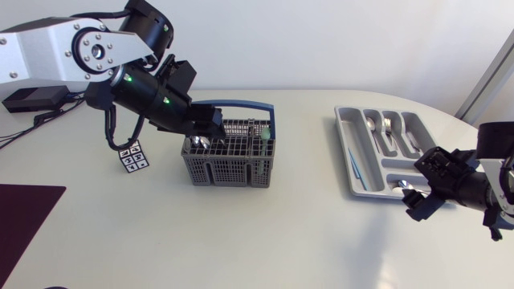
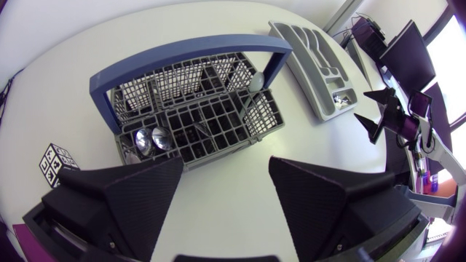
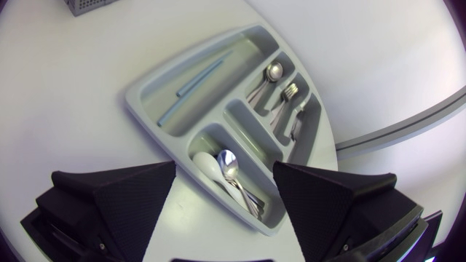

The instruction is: Transfer all utensils from the basket to the drawer tray.

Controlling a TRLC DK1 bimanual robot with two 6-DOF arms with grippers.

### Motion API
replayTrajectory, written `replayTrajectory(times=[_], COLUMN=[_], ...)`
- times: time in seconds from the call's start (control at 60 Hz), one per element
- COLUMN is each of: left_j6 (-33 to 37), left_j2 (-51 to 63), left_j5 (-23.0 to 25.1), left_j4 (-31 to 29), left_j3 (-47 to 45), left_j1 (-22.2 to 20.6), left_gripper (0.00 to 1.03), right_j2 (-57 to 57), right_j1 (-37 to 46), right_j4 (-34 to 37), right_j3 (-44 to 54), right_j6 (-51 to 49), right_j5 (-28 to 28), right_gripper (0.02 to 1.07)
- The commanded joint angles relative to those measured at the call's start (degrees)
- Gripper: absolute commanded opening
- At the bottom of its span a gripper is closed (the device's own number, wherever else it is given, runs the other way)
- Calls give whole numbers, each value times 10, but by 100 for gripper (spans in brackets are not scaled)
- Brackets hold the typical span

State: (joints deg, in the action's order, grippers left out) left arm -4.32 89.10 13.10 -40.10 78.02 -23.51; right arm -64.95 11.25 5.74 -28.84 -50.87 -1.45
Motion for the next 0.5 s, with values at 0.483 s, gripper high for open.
replayTrajectory(times=[0.483], left_j6=[-87], left_j2=[81], left_j5=[-79], left_j4=[-29], left_j3=[55], left_j1=[-41], left_gripper=[82], right_j2=[15], right_j1=[-264], right_j4=[87], right_j3=[-69], right_j6=[206], right_j5=[132], right_gripper=[100])
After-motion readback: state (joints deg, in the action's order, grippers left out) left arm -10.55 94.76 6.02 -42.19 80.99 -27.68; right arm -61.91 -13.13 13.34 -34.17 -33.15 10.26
